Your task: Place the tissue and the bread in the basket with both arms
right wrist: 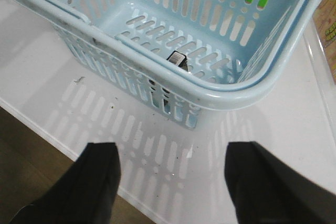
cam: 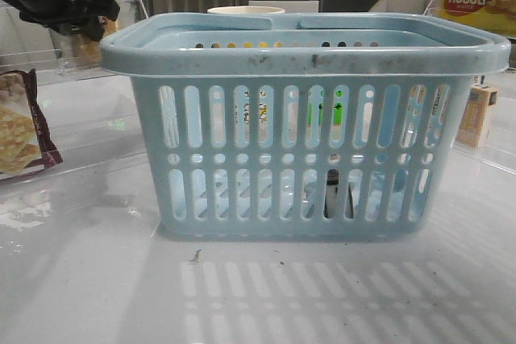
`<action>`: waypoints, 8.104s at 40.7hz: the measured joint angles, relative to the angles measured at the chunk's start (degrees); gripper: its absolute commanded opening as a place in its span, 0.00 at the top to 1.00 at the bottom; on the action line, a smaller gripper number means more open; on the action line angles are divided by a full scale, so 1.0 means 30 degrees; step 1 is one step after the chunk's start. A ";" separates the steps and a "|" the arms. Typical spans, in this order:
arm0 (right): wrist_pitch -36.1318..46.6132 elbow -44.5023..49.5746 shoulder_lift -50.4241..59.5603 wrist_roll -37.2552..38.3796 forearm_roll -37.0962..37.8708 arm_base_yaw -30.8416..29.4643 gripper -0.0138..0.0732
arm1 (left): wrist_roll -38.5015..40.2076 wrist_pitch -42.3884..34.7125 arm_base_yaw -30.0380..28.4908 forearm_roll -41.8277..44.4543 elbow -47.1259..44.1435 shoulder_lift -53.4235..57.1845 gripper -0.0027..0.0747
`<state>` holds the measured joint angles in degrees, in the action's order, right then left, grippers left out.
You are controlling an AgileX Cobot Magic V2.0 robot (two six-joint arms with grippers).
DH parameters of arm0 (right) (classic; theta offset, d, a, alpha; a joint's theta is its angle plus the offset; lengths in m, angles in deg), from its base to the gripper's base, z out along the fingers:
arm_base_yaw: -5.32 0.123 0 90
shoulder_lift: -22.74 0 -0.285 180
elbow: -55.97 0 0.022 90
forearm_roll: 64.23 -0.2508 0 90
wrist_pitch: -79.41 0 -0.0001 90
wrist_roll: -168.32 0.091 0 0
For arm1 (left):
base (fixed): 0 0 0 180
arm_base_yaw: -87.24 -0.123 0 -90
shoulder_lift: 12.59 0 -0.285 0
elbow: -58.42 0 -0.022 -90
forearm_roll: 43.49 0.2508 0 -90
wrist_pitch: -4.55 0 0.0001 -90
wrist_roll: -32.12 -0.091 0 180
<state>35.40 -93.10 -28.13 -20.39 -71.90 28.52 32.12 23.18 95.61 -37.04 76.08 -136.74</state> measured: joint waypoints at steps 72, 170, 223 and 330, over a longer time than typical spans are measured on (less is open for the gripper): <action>0.0000 0.0000 0.0000 0.0000 0.0000 0.0000 0.22 | -0.1570 0.5412 1.0741 -0.1469 -0.4927 0.7298 0.38; -0.0882 0.0000 0.0000 0.0000 0.0377 0.0000 0.78 | -0.1570 0.6774 1.0869 -0.2148 -1.8071 2.6573 0.85; -0.0964 0.0000 0.0000 0.0000 0.0390 0.0000 0.78 | -0.1736 -0.5237 -0.1223 -0.3023 -3.1755 3.8900 0.85; 1.5024 1.5969 1.4579 0.2605 0.3191 -0.7778 0.78 | -0.1736 -0.5382 -0.1223 -0.3023 -3.1755 3.8900 0.85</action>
<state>80.47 -45.20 15.61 -12.57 -62.32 5.19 26.91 7.03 91.94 -46.11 -19.18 -20.04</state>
